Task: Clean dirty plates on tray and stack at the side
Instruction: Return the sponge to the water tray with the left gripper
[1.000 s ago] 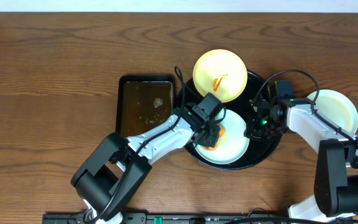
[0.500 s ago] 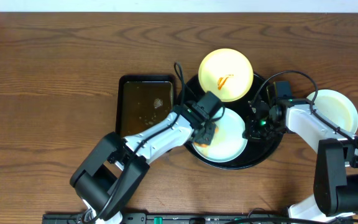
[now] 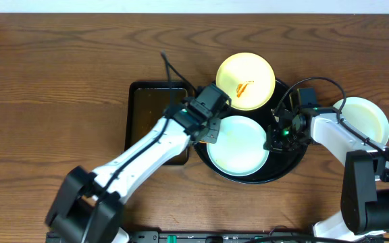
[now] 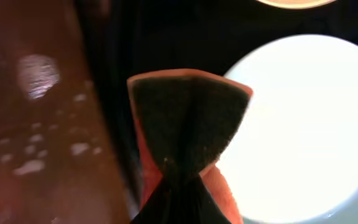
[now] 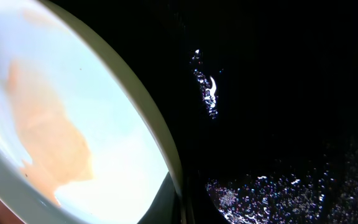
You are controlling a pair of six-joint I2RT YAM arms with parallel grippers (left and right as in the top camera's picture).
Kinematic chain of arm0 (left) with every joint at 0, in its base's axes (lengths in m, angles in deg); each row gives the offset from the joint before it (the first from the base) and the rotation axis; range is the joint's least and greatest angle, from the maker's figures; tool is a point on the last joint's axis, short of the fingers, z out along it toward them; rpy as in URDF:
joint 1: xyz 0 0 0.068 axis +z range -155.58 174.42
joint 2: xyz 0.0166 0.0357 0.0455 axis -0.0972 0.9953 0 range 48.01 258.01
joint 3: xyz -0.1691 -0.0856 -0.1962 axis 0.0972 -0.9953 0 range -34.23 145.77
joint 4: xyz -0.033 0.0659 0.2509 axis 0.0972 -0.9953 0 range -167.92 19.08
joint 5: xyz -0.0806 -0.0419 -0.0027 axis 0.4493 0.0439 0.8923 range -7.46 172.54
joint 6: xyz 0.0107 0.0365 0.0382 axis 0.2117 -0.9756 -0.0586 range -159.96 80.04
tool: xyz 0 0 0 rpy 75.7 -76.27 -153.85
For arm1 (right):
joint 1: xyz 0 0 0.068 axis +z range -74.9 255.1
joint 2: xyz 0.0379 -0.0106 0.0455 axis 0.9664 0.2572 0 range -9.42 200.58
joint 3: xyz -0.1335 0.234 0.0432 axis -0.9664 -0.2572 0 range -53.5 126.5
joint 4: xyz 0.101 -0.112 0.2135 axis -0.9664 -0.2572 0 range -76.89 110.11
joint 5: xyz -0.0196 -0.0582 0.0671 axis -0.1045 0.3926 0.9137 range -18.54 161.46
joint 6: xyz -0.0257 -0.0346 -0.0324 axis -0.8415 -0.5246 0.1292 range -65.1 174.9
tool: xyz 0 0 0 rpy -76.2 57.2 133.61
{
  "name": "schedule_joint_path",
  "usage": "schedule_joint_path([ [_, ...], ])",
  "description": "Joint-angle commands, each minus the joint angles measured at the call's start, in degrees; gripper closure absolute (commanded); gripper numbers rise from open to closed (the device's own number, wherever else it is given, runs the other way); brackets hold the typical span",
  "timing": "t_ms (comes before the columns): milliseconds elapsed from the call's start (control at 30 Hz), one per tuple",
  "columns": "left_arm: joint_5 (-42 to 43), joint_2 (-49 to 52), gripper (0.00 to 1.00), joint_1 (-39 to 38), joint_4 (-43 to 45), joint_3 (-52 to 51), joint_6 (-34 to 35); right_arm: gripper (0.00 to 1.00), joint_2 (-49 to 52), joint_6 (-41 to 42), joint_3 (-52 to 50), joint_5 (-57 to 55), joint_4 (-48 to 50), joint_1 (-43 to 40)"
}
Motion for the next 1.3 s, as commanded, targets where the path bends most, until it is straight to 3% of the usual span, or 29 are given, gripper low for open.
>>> schedule_joint_path([
  [0, -1.97, -1.09, 0.92, 2.82, -1.36, 1.44, 0.04, 0.9, 1.14, 1.03, -0.7, -4.87, 0.24, 0.09],
  [133, -1.97, -0.94, 0.92, 6.97, -1.99, 0.94, 0.04, 0.85, 1.14, 1.01, -0.7, -4.63, 0.61, 0.09],
  [367, -1.92, -0.83, 0.92, 13.14, -2.36, 0.39, 0.07, 0.99, 1.14, -1.81, -0.7, -0.79, 1.01, 0.2],
  [633, -1.9, -0.83, 0.92, 13.68, -3.37, 0.39, 0.07, 0.99, 0.28, -3.85, -0.68, 6.21, 1.97, -0.09],
  [867, -1.92, -0.83, 0.92, 13.68, -3.91, 0.39, 0.04, 0.99, -8.52, -5.53, -0.68, 6.88, 3.17, -0.46],
  [1033, -1.92, -0.83, 0.92, 13.68, -3.91, 0.39, 0.04, 0.99, -14.8, -5.66, -0.68, 0.92, 3.06, -0.44],
  [1267, -1.99, -0.83, 0.91, 13.7, -3.89, 0.39, -0.2, 0.99, -21.9, -5.64, -0.68, -16.96, 3.08, -0.22],
])
